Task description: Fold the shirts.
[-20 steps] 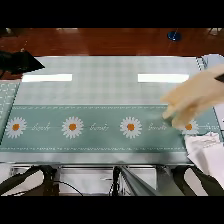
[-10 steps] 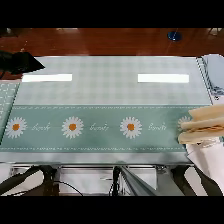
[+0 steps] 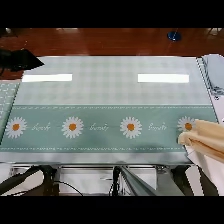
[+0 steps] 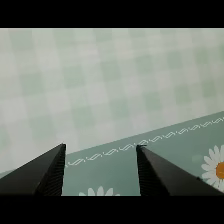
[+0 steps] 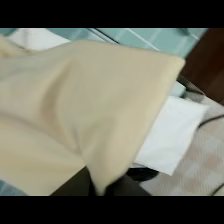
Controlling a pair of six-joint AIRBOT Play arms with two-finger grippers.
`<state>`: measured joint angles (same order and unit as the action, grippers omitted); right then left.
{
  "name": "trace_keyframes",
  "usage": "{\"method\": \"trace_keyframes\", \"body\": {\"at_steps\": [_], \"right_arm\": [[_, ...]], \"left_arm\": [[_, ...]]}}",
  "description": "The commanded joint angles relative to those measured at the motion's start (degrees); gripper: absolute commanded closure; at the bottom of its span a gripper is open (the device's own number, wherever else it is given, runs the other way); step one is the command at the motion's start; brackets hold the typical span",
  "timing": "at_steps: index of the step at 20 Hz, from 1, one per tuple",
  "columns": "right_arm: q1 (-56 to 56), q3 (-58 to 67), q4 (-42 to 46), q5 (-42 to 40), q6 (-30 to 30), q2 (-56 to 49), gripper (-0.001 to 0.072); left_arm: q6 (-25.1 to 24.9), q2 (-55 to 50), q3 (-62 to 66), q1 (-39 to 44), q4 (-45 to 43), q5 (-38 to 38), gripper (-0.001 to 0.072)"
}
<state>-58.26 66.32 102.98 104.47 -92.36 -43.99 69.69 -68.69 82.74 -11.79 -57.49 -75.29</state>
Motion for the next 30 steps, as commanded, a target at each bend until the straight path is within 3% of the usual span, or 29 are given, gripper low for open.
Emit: {"method": "trace_keyframes", "body": {"at_steps": [1,4,10,13,14,15,16,19,21,23,25,26,27,28,29,30], "right_arm": [[-12.79,-6.27,5.70,2.10,5.05,0.81,0.0689],[-18.12,-11.61,8.46,1.86,7.04,0.83,0.0688],[-18.47,-20.37,23.41,-2.97,7.08,0.83,0.0688],[-18.47,-23.61,25.88,-6.62,7.52,0.83,0.0673],[-18.47,-24.48,26.10,-7.96,7.87,0.83,0.0519],[-18.47,-25.33,26.43,-9.57,7.82,0.83,0.0276],[-18.47,-26.16,27.12,-11.54,7.78,0.83,0.0172],[-18.47,-28.04,33.07,-19.47,4.07,0.83,0.0167],[-18.47,-28.22,32.76,-27.52,-6.38,0.83,0.0190],[-16.76,-26.29,18.67,-42.71,-10.43,0.83,0.0417],[-11.02,-22.56,-9.03,-70.99,-8.11,0.31,0.0416],[-5.75,-20.87,-27.93,-88.04,-6.23,-1.70,0.0416],[2.12,-17.16,-45.16,-95.91,-0.79,-4.98,0.0416],[10.25,-11.45,-51.80,-92.98,10.54,-8.68,0.0416],[19.71,-4.02,-51.04,-82.82,25.42,-13.42,0.0416],[28.37,2.32,-48.50,-71.54,33.55,-18.21,0.0417]], "left_arm": [[-0.04,-0.04,0.02,-0.02,0.00,3.37,0.0171],[-0.04,-0.07,0.02,-0.02,-0.02,3.43,0.0171],[-0.02,-0.07,0.04,-0.02,0.00,3.41,0.0171],[-0.02,-0.07,0.04,-0.02,0.00,3.41,0.0172],[-0.02,-0.07,0.04,-0.02,0.00,3.41,0.0171],[-0.02,-0.07,0.04,-0.02,0.00,3.41,0.0171],[-0.02,-0.09,0.04,-0.02,-0.02,3.48,0.0171],[-0.04,-0.20,0.04,-0.02,-0.52,3.74,0.0171],[-0.02,-0.68,0.02,-0.02,-1.31,3.76,0.0171],[-0.02,-1.75,0.02,0.04,-1.22,4.39,0.0171],[-0.02,-3.15,0.02,0.04,-0.79,5.95,0.0170],[-0.52,-3.91,0.02,0.04,-0.81,7.87,0.0169],[-4.17,-4.85,0.02,0.04,-0.83,11.13,0.0169],[-8.87,-6.12,0.02,0.04,-0.81,15.54,0.0169],[-10.82,-7.34,0.04,0.20,-0.81,19.17,0.0169],[-10.86,-8.57,0.17,0.81,-0.81,20.70,0.0169]]}}
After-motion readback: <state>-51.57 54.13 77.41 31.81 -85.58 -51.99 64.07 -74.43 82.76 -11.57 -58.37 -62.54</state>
